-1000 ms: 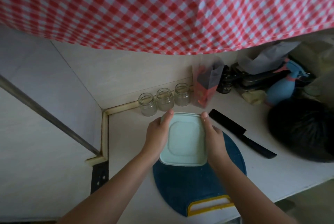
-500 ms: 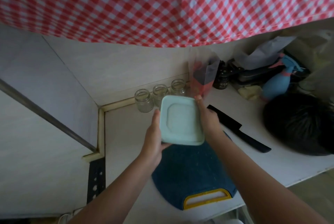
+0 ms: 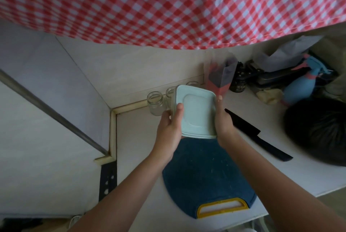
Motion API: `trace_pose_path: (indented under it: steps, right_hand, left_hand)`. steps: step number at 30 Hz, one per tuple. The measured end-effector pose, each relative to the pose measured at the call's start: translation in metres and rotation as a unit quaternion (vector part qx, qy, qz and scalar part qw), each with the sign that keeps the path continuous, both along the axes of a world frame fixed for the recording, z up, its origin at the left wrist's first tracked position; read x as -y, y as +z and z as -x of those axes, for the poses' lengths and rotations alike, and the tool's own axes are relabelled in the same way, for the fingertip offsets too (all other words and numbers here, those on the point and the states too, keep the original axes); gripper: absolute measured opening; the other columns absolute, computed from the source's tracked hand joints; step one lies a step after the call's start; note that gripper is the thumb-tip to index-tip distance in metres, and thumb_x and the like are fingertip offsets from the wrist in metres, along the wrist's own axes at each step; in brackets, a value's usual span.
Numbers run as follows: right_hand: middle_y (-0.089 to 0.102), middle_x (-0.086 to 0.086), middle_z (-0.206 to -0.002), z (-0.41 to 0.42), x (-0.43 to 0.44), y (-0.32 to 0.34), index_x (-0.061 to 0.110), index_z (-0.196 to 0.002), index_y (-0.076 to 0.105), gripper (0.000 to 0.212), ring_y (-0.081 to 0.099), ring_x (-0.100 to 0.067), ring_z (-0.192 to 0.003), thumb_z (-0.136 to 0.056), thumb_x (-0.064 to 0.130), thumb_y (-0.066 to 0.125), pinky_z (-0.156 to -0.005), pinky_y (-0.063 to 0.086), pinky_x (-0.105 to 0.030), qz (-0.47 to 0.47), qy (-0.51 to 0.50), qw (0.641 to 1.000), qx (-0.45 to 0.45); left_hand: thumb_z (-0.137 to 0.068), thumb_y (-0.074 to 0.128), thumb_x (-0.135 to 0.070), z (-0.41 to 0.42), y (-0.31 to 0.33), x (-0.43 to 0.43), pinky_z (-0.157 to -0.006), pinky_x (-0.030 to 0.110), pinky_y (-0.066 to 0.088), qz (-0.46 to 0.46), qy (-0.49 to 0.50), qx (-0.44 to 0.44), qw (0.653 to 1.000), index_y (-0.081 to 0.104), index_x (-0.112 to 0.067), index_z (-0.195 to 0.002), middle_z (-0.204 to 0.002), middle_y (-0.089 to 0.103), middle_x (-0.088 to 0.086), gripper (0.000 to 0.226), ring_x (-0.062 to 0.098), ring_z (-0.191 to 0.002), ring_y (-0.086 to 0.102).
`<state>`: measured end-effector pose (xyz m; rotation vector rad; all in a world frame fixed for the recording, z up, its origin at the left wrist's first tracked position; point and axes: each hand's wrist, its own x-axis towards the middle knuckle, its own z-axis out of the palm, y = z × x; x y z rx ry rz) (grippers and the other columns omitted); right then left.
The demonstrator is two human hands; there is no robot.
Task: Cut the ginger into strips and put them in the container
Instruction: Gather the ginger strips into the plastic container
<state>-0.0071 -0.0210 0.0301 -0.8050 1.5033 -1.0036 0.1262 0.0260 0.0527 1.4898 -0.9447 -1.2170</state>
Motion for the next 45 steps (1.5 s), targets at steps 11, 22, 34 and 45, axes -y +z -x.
trace_pose_path:
  steps: [11, 22, 34, 45]
  right_hand:
    - [0.056, 0.008, -0.078, -0.018, 0.001, -0.002, 0.023, -0.073, 0.052, 0.051, 0.055, -0.011, -0.078, -0.097, 0.059, 0.026, -0.079, 0.042, -0.030, 0.029, 0.007, 0.999, -0.032]
    - [0.044, -0.008, -0.140, -0.049, 0.004, -0.045, 0.017, -0.141, 0.039, 0.058, 0.048, -0.026, -0.121, -0.095, 0.052, 0.042, -0.094, 0.039, -0.031, -0.040, 0.178, 0.973, -0.142]
    - [0.038, -0.004, -0.145, 0.022, -0.054, -0.104, 0.021, -0.146, 0.032, 0.068, 0.041, -0.025, -0.131, -0.090, 0.049, 0.056, -0.107, 0.038, -0.040, -0.013, 0.216, 0.878, -0.428]
    - [0.037, -0.008, -0.147, 0.040, -0.077, -0.116, 0.015, -0.138, 0.047, 0.048, 0.036, -0.027, -0.133, -0.094, 0.029, 0.056, -0.111, 0.032, -0.037, -0.028, 0.141, 0.872, -0.469]
  left_hand:
    - [-0.070, 0.072, -0.055, -0.014, -0.019, -0.012, -0.090, 0.049, 0.052, -0.004, 0.068, -0.145, 0.987, 0.056, -0.015, -0.118, -0.111, 0.068, 0.007, 0.065, 0.024, -0.102, 0.066]
    - [-0.087, 0.064, -0.019, -0.070, -0.070, -0.003, -0.095, 0.048, 0.048, -0.159, 0.232, -0.334, 0.900, 0.053, -0.003, -0.116, -0.111, 0.061, 0.015, 0.035, 0.029, -0.098, 0.061]
    - [-0.094, 0.055, -0.025, -0.157, -0.093, 0.057, -0.061, 0.029, 0.047, -0.180, 0.315, -0.290, 0.886, 0.054, -0.013, -0.111, -0.110, 0.058, 0.007, 0.021, 0.015, -0.069, 0.052]
    - [-0.098, 0.046, -0.019, -0.179, -0.101, 0.077, -0.076, 0.048, 0.047, -0.101, 0.342, -0.293, 0.887, 0.042, -0.009, -0.136, -0.137, 0.049, 0.014, 0.040, 0.028, -0.113, 0.054]
